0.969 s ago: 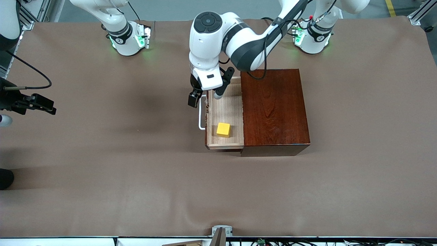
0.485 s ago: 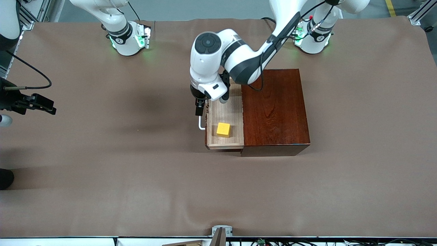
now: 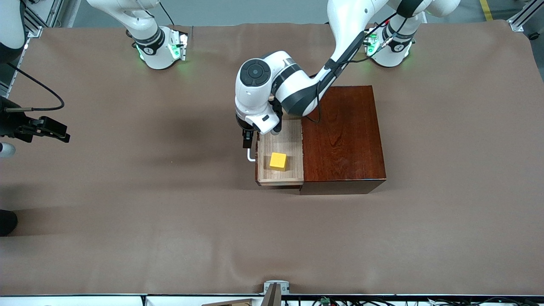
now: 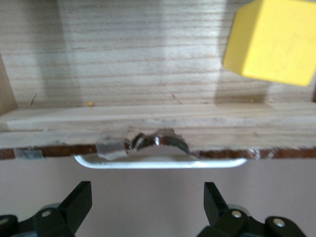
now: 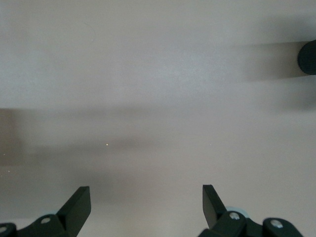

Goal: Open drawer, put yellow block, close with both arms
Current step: 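Push the drawer front inward with the left gripper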

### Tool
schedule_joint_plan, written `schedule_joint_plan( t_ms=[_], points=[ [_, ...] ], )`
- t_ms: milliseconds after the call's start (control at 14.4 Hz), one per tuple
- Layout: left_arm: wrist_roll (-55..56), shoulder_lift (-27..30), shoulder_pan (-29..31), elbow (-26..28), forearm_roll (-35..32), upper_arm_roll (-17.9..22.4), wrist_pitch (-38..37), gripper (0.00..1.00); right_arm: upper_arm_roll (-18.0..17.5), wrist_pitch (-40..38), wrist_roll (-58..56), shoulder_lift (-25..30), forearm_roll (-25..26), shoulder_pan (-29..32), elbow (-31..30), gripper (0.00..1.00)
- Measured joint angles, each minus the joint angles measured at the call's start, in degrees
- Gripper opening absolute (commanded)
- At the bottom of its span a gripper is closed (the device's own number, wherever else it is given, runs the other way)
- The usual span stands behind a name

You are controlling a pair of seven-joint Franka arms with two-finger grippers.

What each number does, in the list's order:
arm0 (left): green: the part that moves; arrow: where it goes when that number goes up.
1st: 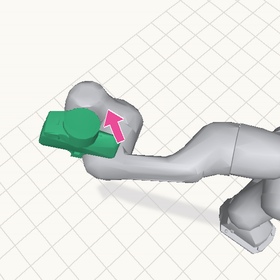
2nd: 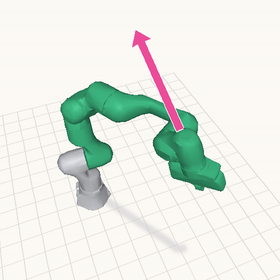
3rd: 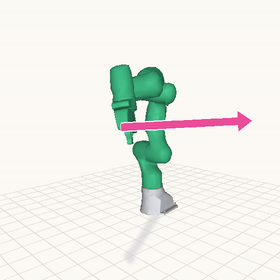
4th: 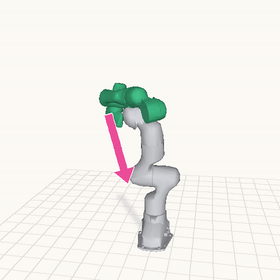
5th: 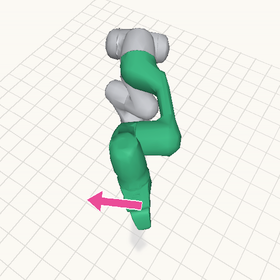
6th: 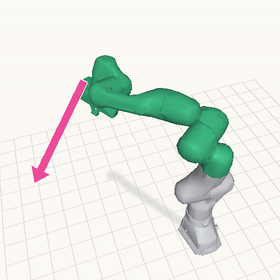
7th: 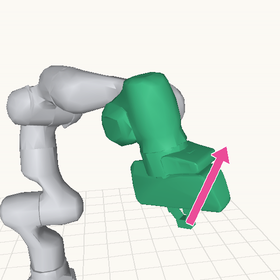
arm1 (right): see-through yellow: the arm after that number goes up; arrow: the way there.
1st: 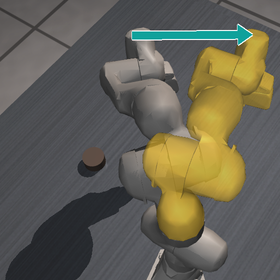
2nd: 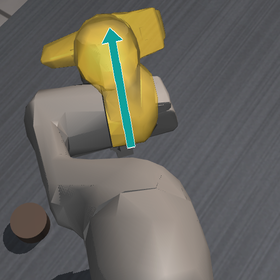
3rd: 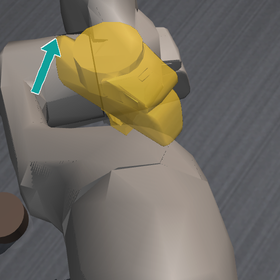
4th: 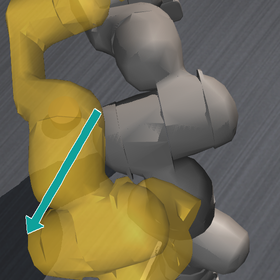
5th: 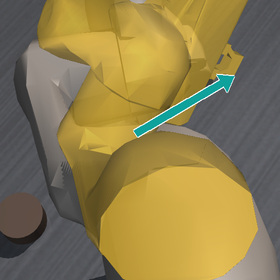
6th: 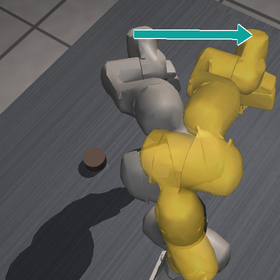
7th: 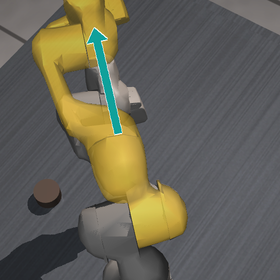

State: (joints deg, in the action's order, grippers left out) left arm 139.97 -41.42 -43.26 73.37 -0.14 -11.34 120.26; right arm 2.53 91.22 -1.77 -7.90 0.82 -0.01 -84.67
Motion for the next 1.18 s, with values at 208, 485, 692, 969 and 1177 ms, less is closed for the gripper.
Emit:
schedule_joint_plan(
  t_ms=[208, 485, 692, 969, 1177],
  points=[
    [0.0, -0.21, -0.1, 0.0, 0.0, -0.05, -1.13, 1.0, 0.0, 0.0, 0.0, 0.0, 0.0, 0.0, 0.0, 1.0],
    [0.12, -0.42, -0.26, 0.51, 0.0, -0.05, -2.62, 1.0, 0.0, 0.0, 0.0, 0.0, 0.0, 0.0, 0.0, 1.0],
    [1.28, -0.8, -0.24, 0.6, 0.01, -0.02, -3.53, 1.0, 0.0, -0.01, 0.0, 0.0, 0.0, 0.0, 0.0, 1.0],
    [2.38, -0.79, -0.21, 0.07, -0.4, 0.12, -5.35, 1.0, 0.0, -0.02, 0.0, 0.0, 0.0, 0.0, 0.0, 1.0],
    [4.18, -0.78, -0.2, -0.42, -2.23, 0.22, -6.94, 1.0, 0.0, -0.03, 0.0, 0.0, 0.0, 0.0, 0.0, 1.0]
  ],
)
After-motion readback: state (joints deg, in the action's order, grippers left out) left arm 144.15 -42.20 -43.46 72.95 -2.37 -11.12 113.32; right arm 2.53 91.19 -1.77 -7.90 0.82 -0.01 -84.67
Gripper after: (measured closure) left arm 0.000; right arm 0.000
